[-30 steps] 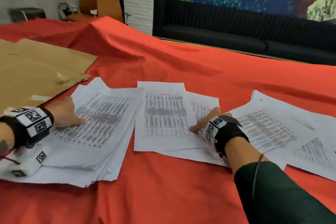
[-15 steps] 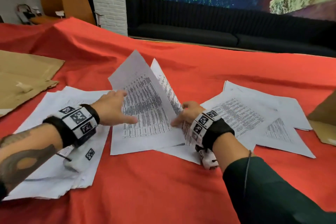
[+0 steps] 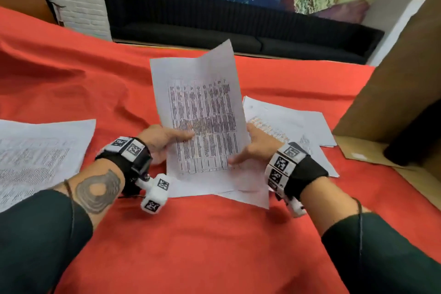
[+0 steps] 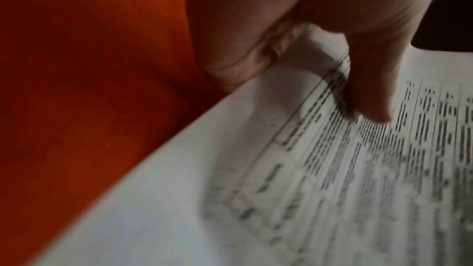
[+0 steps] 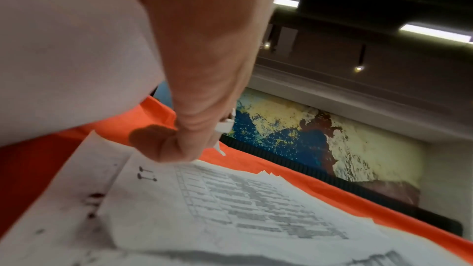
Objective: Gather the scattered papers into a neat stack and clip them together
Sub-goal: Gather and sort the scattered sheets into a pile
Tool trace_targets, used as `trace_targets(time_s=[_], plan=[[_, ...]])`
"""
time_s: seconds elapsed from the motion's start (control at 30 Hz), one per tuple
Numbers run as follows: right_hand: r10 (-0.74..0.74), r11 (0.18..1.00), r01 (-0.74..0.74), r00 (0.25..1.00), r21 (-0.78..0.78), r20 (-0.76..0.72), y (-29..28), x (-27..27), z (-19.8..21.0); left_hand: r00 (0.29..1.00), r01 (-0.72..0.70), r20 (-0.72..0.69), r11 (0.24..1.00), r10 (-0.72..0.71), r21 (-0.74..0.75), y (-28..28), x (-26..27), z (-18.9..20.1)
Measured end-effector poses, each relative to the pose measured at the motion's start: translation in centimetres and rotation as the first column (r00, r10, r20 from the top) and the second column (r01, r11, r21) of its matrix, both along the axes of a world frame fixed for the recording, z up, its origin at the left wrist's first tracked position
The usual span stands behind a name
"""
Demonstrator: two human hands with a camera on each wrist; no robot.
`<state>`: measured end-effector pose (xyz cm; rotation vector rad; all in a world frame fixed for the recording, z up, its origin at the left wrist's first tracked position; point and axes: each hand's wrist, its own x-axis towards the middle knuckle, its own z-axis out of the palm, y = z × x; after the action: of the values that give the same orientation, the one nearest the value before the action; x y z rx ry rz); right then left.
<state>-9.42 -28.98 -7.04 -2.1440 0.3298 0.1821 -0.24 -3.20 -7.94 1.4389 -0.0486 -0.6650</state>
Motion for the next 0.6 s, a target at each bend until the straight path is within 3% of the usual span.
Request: trace_targets(time_s=[0.1, 0.17, 0.3, 0.37, 0.43, 0.6], plan=[[-0.097, 0.995, 0.096, 0.995, 0.04, 0.006, -0.3, -0.3, 0.4, 0.999, 0.047, 0.01, 0.973, -0.051, 0.227, -0.2, -0.7, -1.3], [-0.214, 0.977, 0.214, 0.976, -0.008, 0.037, -1.0, -0.4, 2.1, 0.998, 0.054, 0.003, 0.96, -0.057, 0.276, -0.2, -0.5, -1.7], [-0.549, 0.829, 0.544, 0.836, -0.134, -0.001, -6.0, 0.1, 2.7, 0.99, 0.13, 0.008, 0.945, -0.139, 0.3, -0.1, 0.2, -2.1], [-0.609, 0.765, 0.537, 0.783, -0.355, -0.126, -7.8, 0.7, 1.3, 0.98, 0.168, 0.048, 0.925, -0.196, 0.342, -0.2, 0.9, -3.0], [-0.619, 0.721, 0.409, 0.743, -0.559, -0.255, -8.7, 1.8, -0.3, 0.961, 0.208, 0.09, 0.896, -0.263, 0.391, -0.6, 1.7, -3.9], [-0.565, 0.731, 0.344, 0.79, -0.59, -0.239, -5.9, 3.6, 0.3, 0.944, 0.227, 0.113, 0.86, -0.309, 0.458, -1.4, 1.8, -4.5]])
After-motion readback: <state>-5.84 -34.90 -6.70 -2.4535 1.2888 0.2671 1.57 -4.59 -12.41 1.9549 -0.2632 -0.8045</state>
